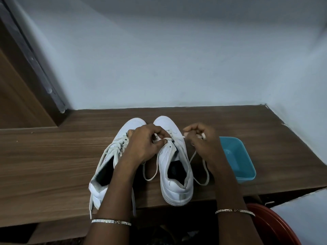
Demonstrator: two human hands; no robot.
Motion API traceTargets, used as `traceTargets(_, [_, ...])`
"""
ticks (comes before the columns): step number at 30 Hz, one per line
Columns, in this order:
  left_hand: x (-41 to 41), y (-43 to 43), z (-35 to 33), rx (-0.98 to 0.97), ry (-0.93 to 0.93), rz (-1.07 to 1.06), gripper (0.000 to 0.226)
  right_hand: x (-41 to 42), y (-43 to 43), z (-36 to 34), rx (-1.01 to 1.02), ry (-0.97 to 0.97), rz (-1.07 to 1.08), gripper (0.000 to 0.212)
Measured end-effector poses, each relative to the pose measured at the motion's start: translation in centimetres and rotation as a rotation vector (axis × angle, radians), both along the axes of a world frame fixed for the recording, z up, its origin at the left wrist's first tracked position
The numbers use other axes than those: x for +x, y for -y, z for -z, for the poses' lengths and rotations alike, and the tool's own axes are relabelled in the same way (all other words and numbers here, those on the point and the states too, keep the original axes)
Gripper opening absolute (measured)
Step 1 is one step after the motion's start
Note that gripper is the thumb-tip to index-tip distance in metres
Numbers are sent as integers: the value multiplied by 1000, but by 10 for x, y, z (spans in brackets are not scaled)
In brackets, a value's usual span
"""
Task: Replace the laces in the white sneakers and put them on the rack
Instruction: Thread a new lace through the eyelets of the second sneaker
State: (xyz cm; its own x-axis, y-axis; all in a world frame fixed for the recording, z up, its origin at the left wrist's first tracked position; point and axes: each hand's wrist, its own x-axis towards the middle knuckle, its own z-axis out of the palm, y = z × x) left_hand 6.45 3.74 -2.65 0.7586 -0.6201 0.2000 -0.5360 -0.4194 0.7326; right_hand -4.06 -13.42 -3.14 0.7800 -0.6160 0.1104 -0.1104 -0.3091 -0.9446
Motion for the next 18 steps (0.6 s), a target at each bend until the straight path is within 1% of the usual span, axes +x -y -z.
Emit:
traceTargets(2, [0, 0, 0, -11, -7, 5, 19, 0, 0, 3, -138, -36, -131, 15])
traceTargets(4, [-1, 1, -1, -32, -18, 9, 20, 2, -1, 5, -230, -16, -197, 15])
traceTargets(8, [-3, 1, -3, -40, -20, 1, 21, 4, -1, 7, -328, -13, -196, 15])
traceTargets(11, [-3, 1, -3, -42, -12, -9, 22, 6, 0, 9, -339, -33, -159, 14])
traceTargets(14, [-3, 1, -2, -41, -17, -6, 25, 7, -1, 13, -349, -121, -70, 12])
traceTargets(16, [-3, 0, -1, -53, -33, -15, 26, 9, -4, 14, -266, -177, -35, 13])
traceTargets(18, [-1, -2, -1, -74, -52, -22, 23, 10, -4, 14, -137, -207, 6, 13])
